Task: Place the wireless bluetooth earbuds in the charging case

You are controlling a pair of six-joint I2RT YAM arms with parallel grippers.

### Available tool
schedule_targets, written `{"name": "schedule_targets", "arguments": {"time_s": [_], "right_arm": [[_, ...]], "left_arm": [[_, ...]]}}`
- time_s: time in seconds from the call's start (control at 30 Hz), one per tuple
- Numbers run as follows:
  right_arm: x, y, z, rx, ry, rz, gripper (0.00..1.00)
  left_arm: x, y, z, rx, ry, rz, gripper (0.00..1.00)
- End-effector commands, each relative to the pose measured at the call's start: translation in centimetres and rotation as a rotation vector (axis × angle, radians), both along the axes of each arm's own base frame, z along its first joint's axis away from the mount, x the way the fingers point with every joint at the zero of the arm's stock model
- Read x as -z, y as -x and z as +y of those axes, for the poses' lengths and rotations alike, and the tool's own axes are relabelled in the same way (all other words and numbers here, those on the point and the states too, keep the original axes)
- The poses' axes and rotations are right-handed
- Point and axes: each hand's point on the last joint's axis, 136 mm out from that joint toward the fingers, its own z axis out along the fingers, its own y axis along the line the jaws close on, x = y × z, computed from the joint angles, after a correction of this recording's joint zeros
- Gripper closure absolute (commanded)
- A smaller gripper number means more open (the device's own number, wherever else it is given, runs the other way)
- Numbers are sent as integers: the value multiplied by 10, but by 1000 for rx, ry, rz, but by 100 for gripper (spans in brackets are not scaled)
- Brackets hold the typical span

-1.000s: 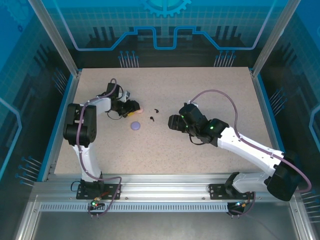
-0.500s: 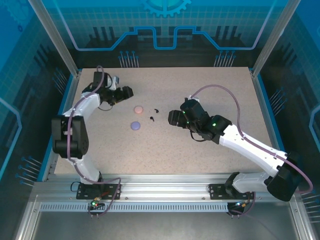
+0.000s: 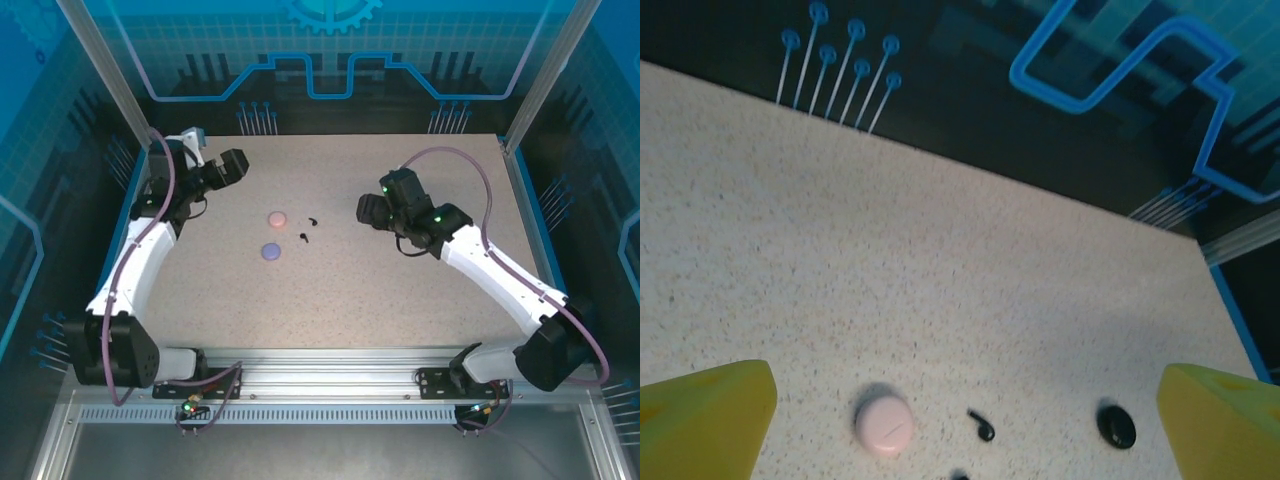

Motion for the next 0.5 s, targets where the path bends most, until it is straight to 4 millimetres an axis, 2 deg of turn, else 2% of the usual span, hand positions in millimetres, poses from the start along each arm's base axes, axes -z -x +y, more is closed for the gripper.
{"name": "schedule_targets", "arguments": {"time_s": [0.0, 0.17, 0.33, 0.47], "right_arm": [[2, -14, -8, -33, 43, 28, 18], [21, -43, -16, -83, 80, 88, 18], [48, -70, -19, -136, 70, 168, 18], [73, -89, -15, -176, 57, 234, 19]], "left_arm": [[-23, 6, 12, -86, 17, -73, 1], [-41, 18, 20, -160, 89, -124, 1], [-68, 33, 8, -85, 110, -245, 1], [-78, 39, 7, -89, 132, -238, 1]]}}
